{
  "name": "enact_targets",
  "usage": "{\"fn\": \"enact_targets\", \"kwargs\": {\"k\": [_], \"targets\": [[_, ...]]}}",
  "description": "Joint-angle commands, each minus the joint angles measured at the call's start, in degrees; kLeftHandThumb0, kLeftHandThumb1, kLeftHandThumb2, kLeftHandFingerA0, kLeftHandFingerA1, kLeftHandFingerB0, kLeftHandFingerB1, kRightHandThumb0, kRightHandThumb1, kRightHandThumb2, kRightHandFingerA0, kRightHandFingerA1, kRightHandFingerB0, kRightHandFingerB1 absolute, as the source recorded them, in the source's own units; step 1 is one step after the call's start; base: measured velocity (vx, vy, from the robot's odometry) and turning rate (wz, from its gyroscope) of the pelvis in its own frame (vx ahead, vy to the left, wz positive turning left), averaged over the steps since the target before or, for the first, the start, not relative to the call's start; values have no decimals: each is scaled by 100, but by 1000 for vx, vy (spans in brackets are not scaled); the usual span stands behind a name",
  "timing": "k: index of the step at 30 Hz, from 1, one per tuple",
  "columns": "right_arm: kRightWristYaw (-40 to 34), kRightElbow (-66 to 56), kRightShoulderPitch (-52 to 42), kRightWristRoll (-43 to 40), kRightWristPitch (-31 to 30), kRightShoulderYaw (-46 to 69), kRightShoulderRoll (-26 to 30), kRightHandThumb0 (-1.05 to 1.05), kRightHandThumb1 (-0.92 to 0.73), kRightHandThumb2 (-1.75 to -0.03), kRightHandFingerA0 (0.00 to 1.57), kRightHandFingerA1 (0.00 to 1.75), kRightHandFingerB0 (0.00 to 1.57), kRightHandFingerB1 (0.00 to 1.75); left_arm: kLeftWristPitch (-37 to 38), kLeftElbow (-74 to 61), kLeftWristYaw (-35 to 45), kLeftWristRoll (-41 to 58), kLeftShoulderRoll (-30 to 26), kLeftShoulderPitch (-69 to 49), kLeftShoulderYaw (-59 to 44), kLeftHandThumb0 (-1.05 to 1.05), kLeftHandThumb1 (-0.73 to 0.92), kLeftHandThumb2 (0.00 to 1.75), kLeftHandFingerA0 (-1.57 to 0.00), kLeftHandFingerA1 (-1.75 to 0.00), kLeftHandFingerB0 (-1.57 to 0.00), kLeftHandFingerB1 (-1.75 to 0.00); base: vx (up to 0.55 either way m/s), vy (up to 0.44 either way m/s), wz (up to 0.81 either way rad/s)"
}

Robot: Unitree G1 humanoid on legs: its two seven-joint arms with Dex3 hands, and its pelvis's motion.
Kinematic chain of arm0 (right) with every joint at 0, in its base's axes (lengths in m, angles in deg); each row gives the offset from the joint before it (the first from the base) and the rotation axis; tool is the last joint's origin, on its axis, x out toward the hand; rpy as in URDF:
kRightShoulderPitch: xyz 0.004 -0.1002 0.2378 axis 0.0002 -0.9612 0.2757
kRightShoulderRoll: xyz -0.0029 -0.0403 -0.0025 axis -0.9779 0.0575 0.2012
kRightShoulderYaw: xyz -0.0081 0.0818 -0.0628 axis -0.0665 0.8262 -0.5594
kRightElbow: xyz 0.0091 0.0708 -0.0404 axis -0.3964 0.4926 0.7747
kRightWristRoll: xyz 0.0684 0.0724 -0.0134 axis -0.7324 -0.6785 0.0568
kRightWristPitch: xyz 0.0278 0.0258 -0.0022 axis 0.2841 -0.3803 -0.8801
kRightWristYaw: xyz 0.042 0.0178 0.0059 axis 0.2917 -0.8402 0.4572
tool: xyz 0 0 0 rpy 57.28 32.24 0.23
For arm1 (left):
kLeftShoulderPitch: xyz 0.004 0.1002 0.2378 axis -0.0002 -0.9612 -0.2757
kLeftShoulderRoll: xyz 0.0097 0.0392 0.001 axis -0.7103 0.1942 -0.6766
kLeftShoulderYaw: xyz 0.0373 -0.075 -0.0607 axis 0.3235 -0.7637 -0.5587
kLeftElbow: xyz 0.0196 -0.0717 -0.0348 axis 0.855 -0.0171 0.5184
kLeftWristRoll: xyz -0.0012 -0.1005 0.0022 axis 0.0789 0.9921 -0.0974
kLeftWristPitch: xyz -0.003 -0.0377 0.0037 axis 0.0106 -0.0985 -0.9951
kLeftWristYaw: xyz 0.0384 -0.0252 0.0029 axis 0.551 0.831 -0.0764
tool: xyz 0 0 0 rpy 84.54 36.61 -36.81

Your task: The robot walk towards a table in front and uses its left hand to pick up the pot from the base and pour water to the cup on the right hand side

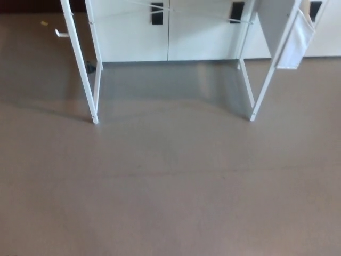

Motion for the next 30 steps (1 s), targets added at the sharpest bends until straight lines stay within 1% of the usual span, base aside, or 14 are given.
{"fn": "enact_targets", "kwargs": {"k": [1, 5, 6, 9, 11, 14, 15, 17, 18, 24, 30], "targets": [[-153, 104, -40, 137, 97, -93, 57, -40, -50, -81, 66, 66, 38, 53, -99, -47, 17, -79, -122, -73, 35, -33, 65, 59, -57, -37, -40, -33, 224, -26, 8], [-170, 129, -25, 128, 109, -116, 63, -40, -50, -81, 66, 66, 38, 53, -110, -57, 10, -68, -130, -74, 47, -33, 65, 59, -57, -37, -40, -33, 325, -124, -2], [-133, 137, 15, 73, 114, -92, 47, -34, -65, -58, 67, 55, 44, 43, -41, -94, 15, -139, -182, -79, 100, -35, 65, 60, -57, -38, -40, -33, 283, -230, 63], [-132, 92, 0, 60, 96, -96, 42, -34, -65, -59, 68, 54, 44, 42, -10, -105, 4, -167, -206, -80, 126, -33, 66, 60, -57, -38, -40, -33, 253, -192, 12], [-172, 90, -39, 128, 121, -140, 70, -35, -64, -58, 71, 57, 44, 42, -42, -23, -10, -149, -175, -47, 123, -33, 65, 59, -59, -38, -42, -34, 268, -80, -5], [-220, 116, -43, 178, 127, -179, 83, -36, -64, -58, 70, 56, 45, 41, 40, 30, -19, -198, -196, -59, 153, -35, 65, 60, -59, -38, -41, -34, 239, -20, -12], [-230, 145, -27, 169, 132, -175, 79, -35, -64, -58, 71, 56, 44, 42, 46, 60, 11, -166, -191, -47, 143, -43, 57, 77, -52, -49, -36, -43, 251, 7, -16], [-238, 160, -21, 163, 136, -177, 78, -35, -64, -58, 71, 56, 44, 42, 55, 80, 23, -151, -190, -39, 141, -43, 57, 77, -52, -49, -36, -43, 276, 72, -21], [-241, 132, -27, 168, 126, -187, 82, -35, -65, -58, 70, 57, 44, 42, 69, 94, 28, -171, -207, -32, 156, -35, 66, 60, -57, -38, -41, -33, 360, 183, -17], [-217, 108, -24, 113, 101, -175, 75, -35, -65, -58, 70, 57, 45, 43, 69, 16, 57, -154, -249, -51, 191, -36, 66, 60, -58, -38, -42, -34, 394, 213, -7], [-206, 104, -23, 114, 113, -184, 77, -35, -65, -58, 70, 57, 45, 43, 82, 14, 73, -142, -263, -48, 197, -36, 66, 60, -58, -38, -42, -34, 257, 41, 9]]}}
